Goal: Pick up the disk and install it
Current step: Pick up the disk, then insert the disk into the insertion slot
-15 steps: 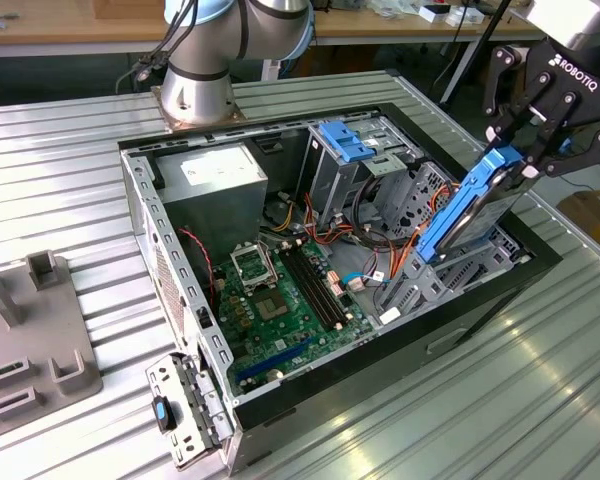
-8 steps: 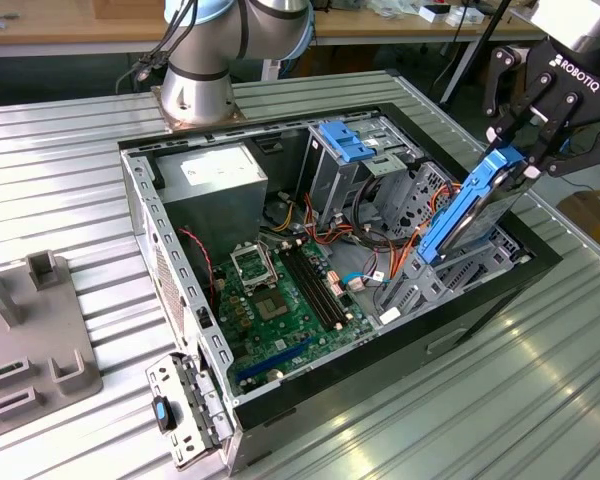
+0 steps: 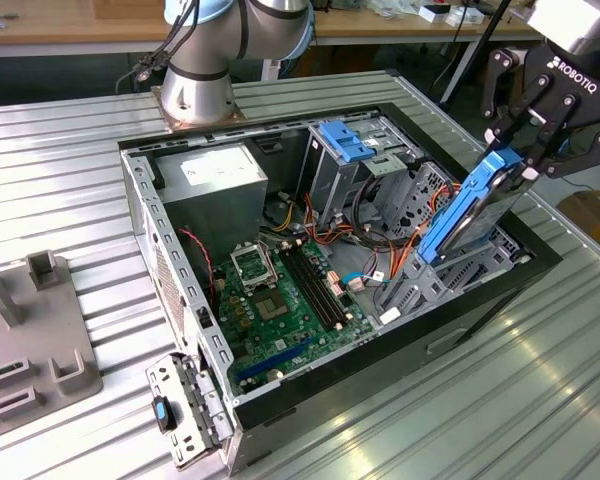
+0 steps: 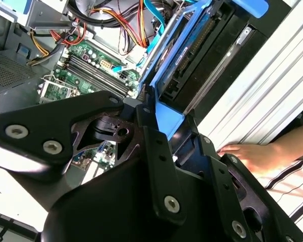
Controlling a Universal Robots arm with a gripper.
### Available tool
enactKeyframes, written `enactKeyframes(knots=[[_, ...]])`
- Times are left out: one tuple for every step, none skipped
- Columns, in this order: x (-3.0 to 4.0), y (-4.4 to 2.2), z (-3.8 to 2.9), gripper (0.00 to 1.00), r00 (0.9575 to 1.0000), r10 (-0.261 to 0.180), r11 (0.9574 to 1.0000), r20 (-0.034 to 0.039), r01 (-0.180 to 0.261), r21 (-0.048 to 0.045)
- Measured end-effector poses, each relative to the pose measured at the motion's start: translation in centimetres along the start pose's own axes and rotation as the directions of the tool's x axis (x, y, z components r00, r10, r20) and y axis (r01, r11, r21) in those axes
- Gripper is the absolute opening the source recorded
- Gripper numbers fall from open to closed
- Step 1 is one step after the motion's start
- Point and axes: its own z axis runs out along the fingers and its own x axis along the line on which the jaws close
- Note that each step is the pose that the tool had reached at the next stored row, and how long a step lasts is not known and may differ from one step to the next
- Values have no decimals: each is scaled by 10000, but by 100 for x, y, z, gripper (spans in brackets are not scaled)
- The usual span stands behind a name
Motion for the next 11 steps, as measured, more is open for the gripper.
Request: enactKeyframes(knots=[[1,1,0,36,10000,-1,10000,-3,1,-3],[2,7,-3,36,10000,0,10000,-5,0,-3],[3,10,-3,36,10000,5,10000,-6,-5,-3],[4,11,-2,36,10000,24,10000,-7,-24,-2],[4,11,0,36,10000,82,10000,-12,-82,3],[6,12,7,36,9999,159,9999,-9,-159,8],[6,12,8,36,9997,238,9997,-22,-238,13],[6,13,8,36,9995,327,9995,-34,-327,19],[6,14,7,36,9994,339,9994,-37,-339,20],[6,14,9,36,9994,340,9994,-37,-340,21],[8,17,25,36,9994,341,9994,-35,-341,21]])
